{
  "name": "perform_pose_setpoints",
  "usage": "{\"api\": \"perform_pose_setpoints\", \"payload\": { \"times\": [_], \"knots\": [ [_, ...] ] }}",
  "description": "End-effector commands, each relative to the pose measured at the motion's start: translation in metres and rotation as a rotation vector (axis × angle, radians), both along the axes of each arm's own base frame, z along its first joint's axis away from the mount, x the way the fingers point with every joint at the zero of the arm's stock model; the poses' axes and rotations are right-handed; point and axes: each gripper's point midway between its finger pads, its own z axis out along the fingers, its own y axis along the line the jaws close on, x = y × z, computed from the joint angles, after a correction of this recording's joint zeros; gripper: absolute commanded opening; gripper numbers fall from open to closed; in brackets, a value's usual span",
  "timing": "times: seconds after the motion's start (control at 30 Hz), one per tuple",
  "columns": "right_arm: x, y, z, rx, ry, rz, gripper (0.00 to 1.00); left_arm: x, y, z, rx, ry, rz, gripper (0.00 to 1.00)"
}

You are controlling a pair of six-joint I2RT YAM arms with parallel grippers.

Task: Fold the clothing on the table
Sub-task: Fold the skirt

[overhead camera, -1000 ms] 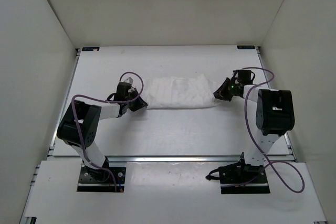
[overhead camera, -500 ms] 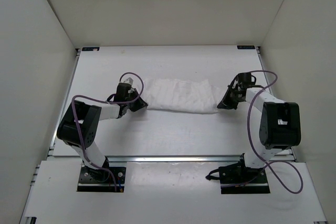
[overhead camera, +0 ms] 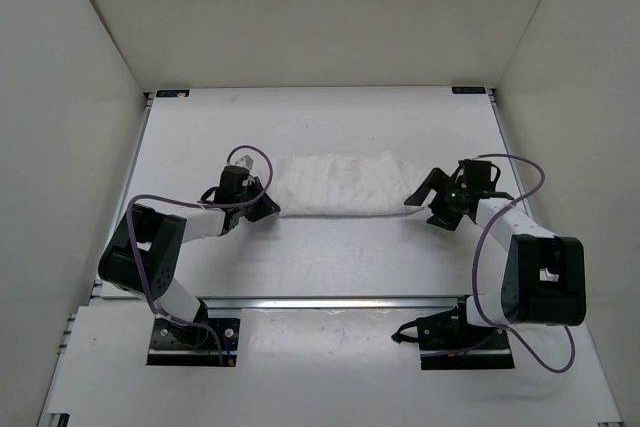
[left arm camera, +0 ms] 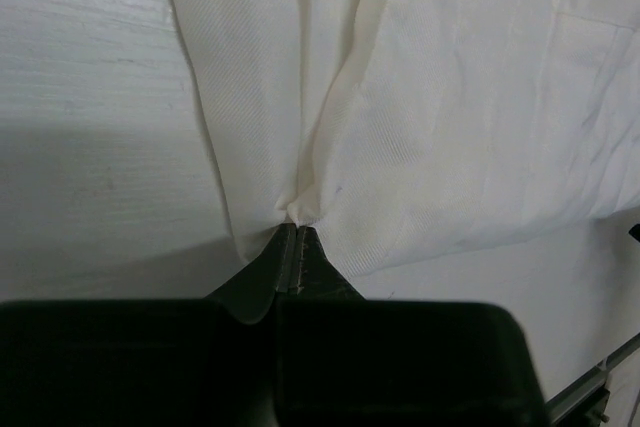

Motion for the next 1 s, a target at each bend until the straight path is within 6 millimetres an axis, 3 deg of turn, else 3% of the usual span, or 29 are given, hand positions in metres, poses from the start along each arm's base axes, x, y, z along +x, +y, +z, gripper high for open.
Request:
{"api": "perform_pose_setpoints", "payload": {
  "times": [0.0,0.2,0.3,0.57,0.67,0.73,0.83,0.9,0.97],
  "knots": [
    [0.021,0.013,0.014,0.125,-0.095,0.014,0.84,-0.010,-0.002,0.008,0.021,-0.024,-0.025,0.00],
    [0.032,0.027,-0.009,0.187,-0.061,0.003,0.82,-0.016,0.003,0.009,0.032,-0.026,-0.019,0.00],
    [0.033,0.023,-0.021,0.178,-0.025,-0.056,0.77,-0.023,0.007,0.003,0.042,-0.013,-0.015,0.00],
    [0.047,-0.002,-0.027,0.124,-0.024,-0.199,0.60,-0.026,0.008,0.000,0.056,-0.013,-0.022,0.00],
    [0.051,-0.008,-0.029,0.123,-0.030,-0.228,0.50,-0.026,0.006,-0.004,0.052,-0.002,-0.021,0.00],
    [0.055,-0.012,-0.031,0.113,-0.027,-0.241,0.34,-0.028,0.003,-0.006,0.055,-0.001,-0.031,0.00],
    [0.061,-0.015,-0.028,0.095,-0.039,-0.230,0.00,-0.030,0.003,-0.008,0.055,0.003,-0.040,0.00],
    [0.062,-0.019,-0.024,0.047,-0.053,-0.200,0.00,-0.030,0.000,-0.006,0.051,-0.002,-0.043,0.00],
    [0.071,-0.018,-0.003,-0.026,-0.095,-0.145,0.01,-0.035,-0.007,-0.008,0.054,0.001,-0.065,0.00]
  ]
}}
